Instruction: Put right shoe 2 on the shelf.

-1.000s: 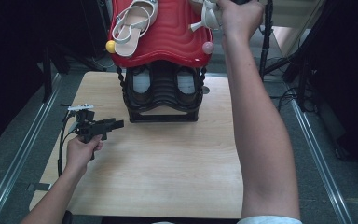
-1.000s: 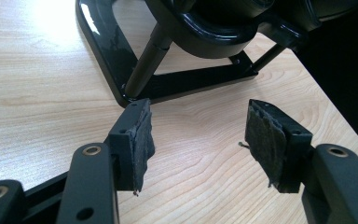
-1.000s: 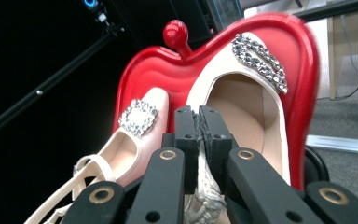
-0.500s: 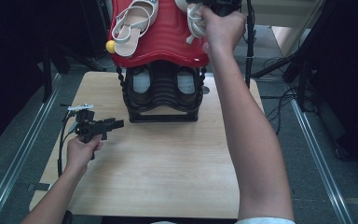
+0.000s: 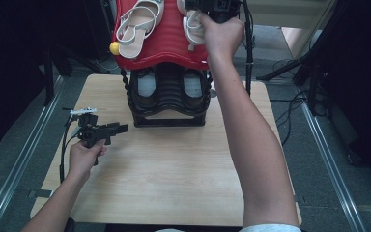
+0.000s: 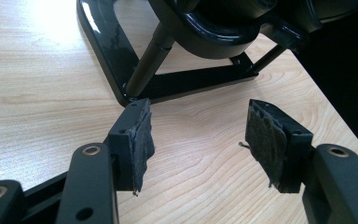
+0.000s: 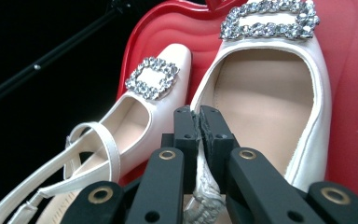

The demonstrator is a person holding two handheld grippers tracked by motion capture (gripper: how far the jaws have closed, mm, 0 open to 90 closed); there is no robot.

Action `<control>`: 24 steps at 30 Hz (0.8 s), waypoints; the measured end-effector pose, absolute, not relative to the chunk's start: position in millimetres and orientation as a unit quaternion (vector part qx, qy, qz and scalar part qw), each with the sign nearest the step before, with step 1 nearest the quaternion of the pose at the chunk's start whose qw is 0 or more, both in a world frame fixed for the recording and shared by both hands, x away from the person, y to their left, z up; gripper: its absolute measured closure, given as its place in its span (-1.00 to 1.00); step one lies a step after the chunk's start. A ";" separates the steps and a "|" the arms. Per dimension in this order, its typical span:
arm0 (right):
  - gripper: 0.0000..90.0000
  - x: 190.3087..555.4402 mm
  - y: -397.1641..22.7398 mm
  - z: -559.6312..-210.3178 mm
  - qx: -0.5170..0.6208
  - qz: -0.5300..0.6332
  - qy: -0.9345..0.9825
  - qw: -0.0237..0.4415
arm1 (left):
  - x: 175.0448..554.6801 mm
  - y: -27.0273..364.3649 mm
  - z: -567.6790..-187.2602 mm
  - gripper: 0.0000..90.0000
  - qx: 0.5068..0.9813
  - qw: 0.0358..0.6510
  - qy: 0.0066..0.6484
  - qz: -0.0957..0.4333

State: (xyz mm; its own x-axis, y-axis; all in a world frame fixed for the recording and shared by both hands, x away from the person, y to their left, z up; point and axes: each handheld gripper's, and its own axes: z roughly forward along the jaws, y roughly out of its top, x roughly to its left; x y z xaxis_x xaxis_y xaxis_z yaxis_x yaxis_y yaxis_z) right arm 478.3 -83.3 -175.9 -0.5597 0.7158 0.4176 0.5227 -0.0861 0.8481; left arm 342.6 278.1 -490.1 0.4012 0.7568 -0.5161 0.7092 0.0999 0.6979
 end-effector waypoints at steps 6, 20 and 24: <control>0.94 476.5 -81.3 -179.9 0.459 0.567 0.678 0.088 | 342.9 278.1 -490.4 -0.09 0.670 0.501 0.547 0.023; 0.90 474.0 -74.7 -186.8 0.449 0.561 0.692 0.079 | 343.0 276.3 -490.6 -0.10 0.671 0.499 0.547 0.022; 0.80 474.2 -75.9 -185.9 0.441 0.573 0.687 0.074 | 343.1 276.2 -490.9 -0.10 0.672 0.499 0.547 0.023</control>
